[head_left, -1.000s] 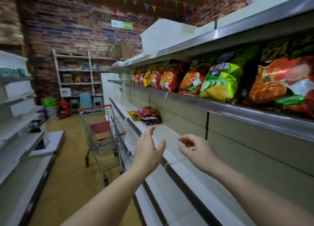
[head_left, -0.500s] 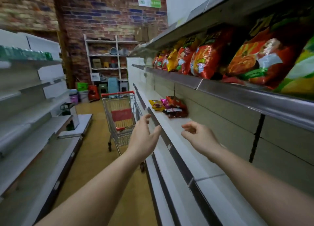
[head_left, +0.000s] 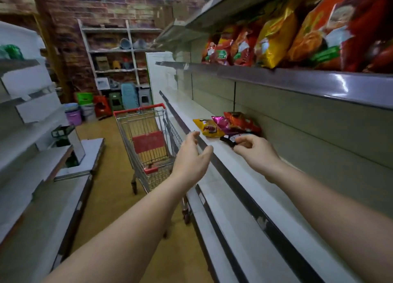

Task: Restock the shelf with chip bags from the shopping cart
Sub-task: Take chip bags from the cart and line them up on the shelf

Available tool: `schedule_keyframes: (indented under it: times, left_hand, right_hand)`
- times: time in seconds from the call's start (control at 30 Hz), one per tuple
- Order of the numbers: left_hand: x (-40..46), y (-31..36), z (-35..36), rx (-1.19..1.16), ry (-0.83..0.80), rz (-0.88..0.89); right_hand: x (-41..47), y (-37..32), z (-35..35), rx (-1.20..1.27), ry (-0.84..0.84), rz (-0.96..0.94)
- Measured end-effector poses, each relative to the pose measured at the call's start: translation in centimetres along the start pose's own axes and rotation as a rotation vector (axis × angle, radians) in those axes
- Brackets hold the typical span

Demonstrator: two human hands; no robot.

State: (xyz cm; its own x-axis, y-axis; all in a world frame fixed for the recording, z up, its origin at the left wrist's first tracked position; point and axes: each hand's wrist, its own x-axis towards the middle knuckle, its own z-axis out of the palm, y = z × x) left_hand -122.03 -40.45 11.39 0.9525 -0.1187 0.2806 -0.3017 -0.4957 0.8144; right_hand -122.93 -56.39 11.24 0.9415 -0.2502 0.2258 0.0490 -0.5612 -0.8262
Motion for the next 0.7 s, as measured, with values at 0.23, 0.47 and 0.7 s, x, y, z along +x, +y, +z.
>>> schedule_keyframes:
  times: [0.23,0.47,0.7]
  left_hand:
    - [12.4,-5.2,0.9,-0.044,-0.08,-0.056]
    - [23.7,-9.8,4.2,-0.053,-0.104,-0.099]
    - [33.5,-13.8,6.9,-0.09,-0.166,-0.168]
  right_hand:
    - [10.8,1.6,4.2,-0.028,0.018,0.08]
    - [22.7,6.3,8.3,-0.061,0.001,0.138]
    - [32.9,8.4,12.5,-0.076,-0.045,0.211]
